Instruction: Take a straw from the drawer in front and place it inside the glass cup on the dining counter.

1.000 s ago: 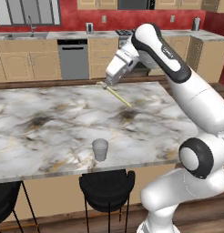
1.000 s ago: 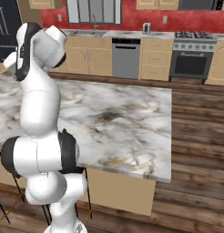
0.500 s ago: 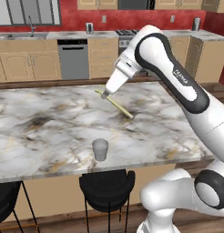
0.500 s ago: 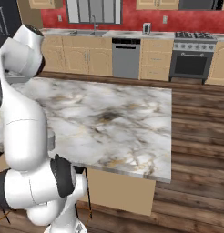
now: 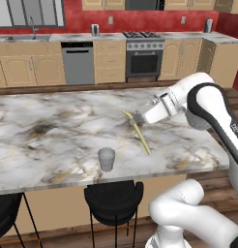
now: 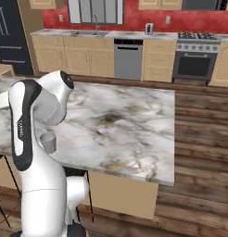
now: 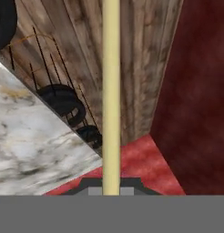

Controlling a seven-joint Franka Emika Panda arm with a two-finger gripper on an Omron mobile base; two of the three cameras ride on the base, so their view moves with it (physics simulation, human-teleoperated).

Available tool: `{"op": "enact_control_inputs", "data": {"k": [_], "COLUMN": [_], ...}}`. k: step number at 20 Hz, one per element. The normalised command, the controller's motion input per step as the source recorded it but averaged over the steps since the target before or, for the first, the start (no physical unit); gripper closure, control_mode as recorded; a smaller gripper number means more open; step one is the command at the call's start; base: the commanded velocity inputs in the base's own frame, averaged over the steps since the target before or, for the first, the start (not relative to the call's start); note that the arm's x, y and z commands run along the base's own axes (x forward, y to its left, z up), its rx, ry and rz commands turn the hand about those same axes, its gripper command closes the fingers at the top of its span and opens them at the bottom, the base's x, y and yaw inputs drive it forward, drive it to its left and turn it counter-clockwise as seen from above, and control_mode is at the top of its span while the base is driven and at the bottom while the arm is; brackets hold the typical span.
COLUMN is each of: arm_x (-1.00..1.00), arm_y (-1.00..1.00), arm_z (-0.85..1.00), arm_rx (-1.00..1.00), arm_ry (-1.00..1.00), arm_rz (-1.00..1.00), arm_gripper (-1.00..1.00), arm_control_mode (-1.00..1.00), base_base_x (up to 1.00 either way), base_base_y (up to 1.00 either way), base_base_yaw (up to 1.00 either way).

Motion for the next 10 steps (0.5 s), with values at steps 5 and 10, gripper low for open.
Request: {"op": "enact_control_inputs", "data": {"k": [5, 10], "arm_x": [0.54, 0.72], "arm_y": [-0.15, 0.00], "arm_z": [-0.22, -0.01], "arm_rx": [0.35, 0.19], "arm_ry": [-0.33, -0.34], "arm_rz": [0.41, 0.40], "arm_gripper": [1.00, 1.00], "arm_control_mode": [-1.00, -1.00], "base_base_x": [0.00, 0.00], "base_base_y": [0.00, 0.00], "base_base_yaw": [0.00, 0.00]}}
